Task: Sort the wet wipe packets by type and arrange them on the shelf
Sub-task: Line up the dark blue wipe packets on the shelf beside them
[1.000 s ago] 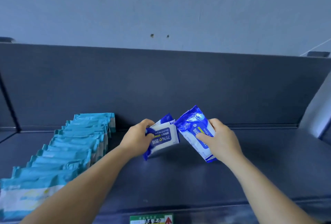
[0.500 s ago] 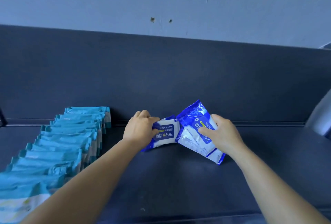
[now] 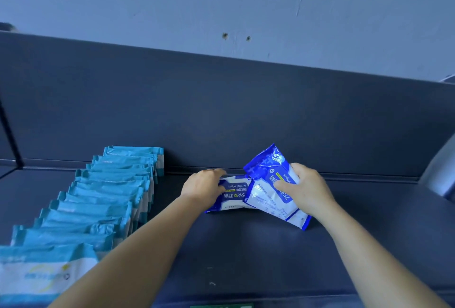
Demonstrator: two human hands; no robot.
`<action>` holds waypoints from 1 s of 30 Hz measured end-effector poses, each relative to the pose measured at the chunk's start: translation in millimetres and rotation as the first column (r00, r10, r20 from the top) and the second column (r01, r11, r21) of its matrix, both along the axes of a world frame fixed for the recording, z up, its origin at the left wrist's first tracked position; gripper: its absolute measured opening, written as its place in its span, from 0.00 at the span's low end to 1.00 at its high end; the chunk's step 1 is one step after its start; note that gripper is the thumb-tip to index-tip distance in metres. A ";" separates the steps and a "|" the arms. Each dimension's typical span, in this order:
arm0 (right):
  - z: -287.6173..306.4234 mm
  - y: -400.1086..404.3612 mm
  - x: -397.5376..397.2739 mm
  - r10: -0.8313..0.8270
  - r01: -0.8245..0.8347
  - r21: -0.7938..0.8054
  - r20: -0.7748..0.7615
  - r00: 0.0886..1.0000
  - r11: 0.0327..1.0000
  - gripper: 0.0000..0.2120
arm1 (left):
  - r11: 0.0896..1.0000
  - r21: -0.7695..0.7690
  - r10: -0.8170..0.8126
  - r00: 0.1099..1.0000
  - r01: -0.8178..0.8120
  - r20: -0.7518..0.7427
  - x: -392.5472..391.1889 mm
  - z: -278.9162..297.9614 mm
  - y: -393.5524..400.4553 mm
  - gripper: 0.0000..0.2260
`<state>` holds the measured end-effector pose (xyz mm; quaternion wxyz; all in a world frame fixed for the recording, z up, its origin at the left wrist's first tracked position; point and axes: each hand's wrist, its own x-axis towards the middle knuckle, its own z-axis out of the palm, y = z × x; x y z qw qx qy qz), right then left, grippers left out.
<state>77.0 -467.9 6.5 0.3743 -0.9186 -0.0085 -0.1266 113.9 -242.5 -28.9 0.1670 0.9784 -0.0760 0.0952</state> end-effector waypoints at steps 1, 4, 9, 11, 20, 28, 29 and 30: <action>1.0 0.3 -0.9 0.001 -0.001 0.007 0.007 1.000 1.000 0.11 | 1.000 0.020 0.000 1.000 0.000 0.001 -0.1 0.2 -0.1 0.20; 3.2 -0.1 -2.1 -0.013 0.013 0.036 0.019 1.000 0.999 0.12 | 0.992 -0.100 -0.068 0.996 0.073 0.050 -6.3 4.0 -4.8 0.20; 4.9 7.6 -4.9 0.067 -0.062 0.234 -0.016 0.998 0.970 0.07 | 0.774 -0.596 -0.285 0.958 0.214 -0.027 -29.4 16.3 -29.7 0.21; 5.6 12.9 -7.3 0.144 -0.123 0.291 -0.051 0.988 0.949 0.06 | 0.773 -0.611 -0.246 0.969 0.172 -0.037 -32.8 15.9 -31.4 0.14; 10.1 -6.3 -7.9 0.100 -0.083 0.312 -0.039 0.994 0.946 0.08 | 0.862 -0.433 -0.270 0.962 0.262 0.045 -51.6 14.9 12.2 0.13; 1.3 -3.6 -21.2 0.204 -0.180 0.114 -0.261 0.943 0.977 0.03 | 0.942 -0.116 -0.330 0.934 0.315 -0.137 -79.3 6.3 26.3 0.21; -1.1 -2.7 -21.8 0.212 -0.183 0.131 -0.256 0.943 0.974 0.04 | 0.957 -0.142 -0.269 0.958 0.254 -0.096 -80.3 4.7 25.2 0.17; -2.5 -1.9 -22.2 0.215 -0.180 0.156 -0.250 0.944 0.971 0.06 | 0.969 -0.150 -0.210 0.974 0.196 -0.082 -80.3 2.3 24.3 0.11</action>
